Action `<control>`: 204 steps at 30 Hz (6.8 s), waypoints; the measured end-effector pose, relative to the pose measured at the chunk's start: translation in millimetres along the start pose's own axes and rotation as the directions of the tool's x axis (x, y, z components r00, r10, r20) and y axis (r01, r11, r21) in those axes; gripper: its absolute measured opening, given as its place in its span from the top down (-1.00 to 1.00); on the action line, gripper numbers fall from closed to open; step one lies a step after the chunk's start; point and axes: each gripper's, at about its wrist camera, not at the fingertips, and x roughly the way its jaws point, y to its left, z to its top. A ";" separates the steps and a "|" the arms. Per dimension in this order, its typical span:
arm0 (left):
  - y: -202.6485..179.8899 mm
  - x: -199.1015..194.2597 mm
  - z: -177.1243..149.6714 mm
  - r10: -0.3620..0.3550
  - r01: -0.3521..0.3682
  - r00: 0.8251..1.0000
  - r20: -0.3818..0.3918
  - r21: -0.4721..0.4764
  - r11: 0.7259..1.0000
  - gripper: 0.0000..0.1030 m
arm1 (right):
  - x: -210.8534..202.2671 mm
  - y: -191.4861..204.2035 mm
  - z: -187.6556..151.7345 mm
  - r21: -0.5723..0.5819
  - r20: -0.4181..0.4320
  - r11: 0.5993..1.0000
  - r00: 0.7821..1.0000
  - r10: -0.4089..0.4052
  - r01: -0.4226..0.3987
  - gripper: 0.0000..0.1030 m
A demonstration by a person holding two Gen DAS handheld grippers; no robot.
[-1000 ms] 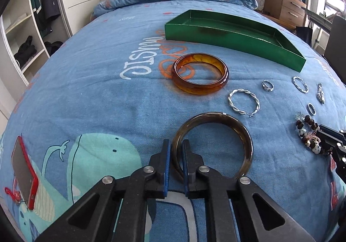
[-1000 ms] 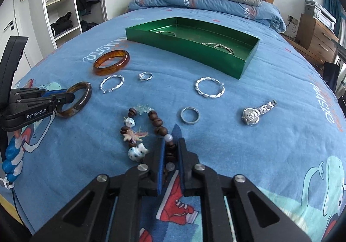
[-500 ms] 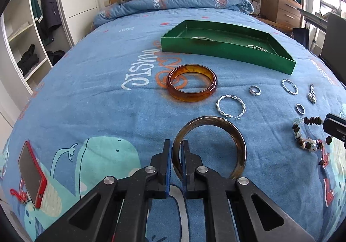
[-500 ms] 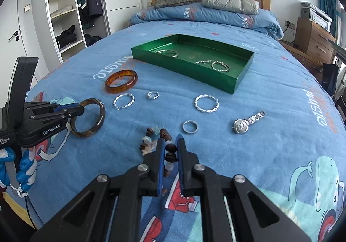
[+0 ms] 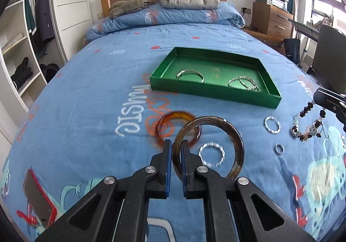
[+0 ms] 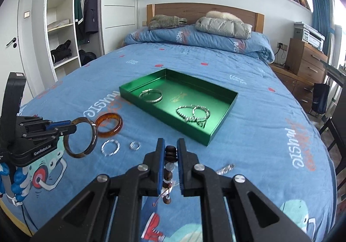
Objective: Organize jewelry
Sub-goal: 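Carry both pieces into the green tray and open both tools, then withdraw both tools and move toward the twisted hoop and small ring, then grasp the twisted silver hoop with the left tool while the right tool grasps a small silver ring, then lower both pieces into the green tray and open both tools, then withdraw both tools from the tray back over the bed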
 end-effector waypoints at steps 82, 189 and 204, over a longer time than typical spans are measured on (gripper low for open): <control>21.8 -185.1 -68.6 0.236 -0.202 0.958 0.162 -0.201 0.959 -0.54 | -173.8 18.7 -55.6 0.168 0.031 0.980 0.993 -0.116 0.109 0.20; -21.7 -16.3 110.2 0.039 -0.036 0.995 0.091 -0.031 0.999 -0.40 | -13.0 -91.9 72.4 0.175 0.007 0.984 0.999 -0.034 0.032 0.36; -12.9 -175.5 -0.3 0.088 -0.066 0.971 0.223 -0.104 0.992 -0.47 | -165.7 -31.4 -1.8 0.172 0.049 0.985 0.998 -0.025 0.016 0.25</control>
